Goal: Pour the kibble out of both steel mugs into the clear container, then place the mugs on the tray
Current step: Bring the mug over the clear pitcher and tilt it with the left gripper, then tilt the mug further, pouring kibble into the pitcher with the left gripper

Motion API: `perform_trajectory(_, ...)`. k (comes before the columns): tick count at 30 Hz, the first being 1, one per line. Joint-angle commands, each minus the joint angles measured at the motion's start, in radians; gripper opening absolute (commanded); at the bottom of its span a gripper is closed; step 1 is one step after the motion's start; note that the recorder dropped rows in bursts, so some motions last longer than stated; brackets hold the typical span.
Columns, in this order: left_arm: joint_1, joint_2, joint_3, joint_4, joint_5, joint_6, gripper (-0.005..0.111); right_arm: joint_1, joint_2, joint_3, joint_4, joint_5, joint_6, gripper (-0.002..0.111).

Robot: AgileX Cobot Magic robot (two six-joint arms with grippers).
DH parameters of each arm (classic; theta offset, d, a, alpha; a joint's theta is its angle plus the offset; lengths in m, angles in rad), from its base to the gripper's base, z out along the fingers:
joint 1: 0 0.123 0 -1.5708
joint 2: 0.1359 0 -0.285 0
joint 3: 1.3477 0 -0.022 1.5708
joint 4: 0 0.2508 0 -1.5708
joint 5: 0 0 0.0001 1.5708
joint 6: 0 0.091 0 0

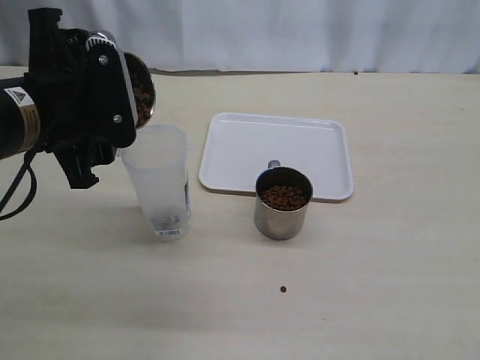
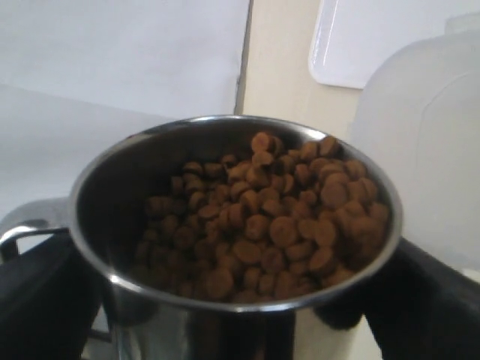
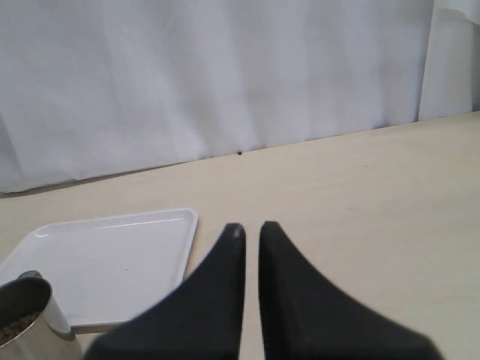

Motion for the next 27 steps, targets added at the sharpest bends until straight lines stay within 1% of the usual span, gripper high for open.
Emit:
perform_trajectory(1,-0.004,-0.003,-0.013,0.0,0.025,0.029,0.0,0.003,-0.003,0.003,0.002,-0.002,-0.002,0.005)
perform_trajectory(6,-0.024,-0.003,-0.013,0.0,0.03,0.059,0.0,0.003,-0.003,0.003,0.002,-0.002,-0.002,0.005)
perform_trajectory(21,-0.024,-0.001,-0.013,0.0,0.029,0.156,0.0,0.003,-0.003,0.003,0.002,-0.002,-0.002,0.005)
perform_trajectory(27,-0.024,-0.001,-0.013,0.023,0.031,0.161,0.0,0.003,-0.003,0.003,0.002,-0.002,-0.002,0.005)
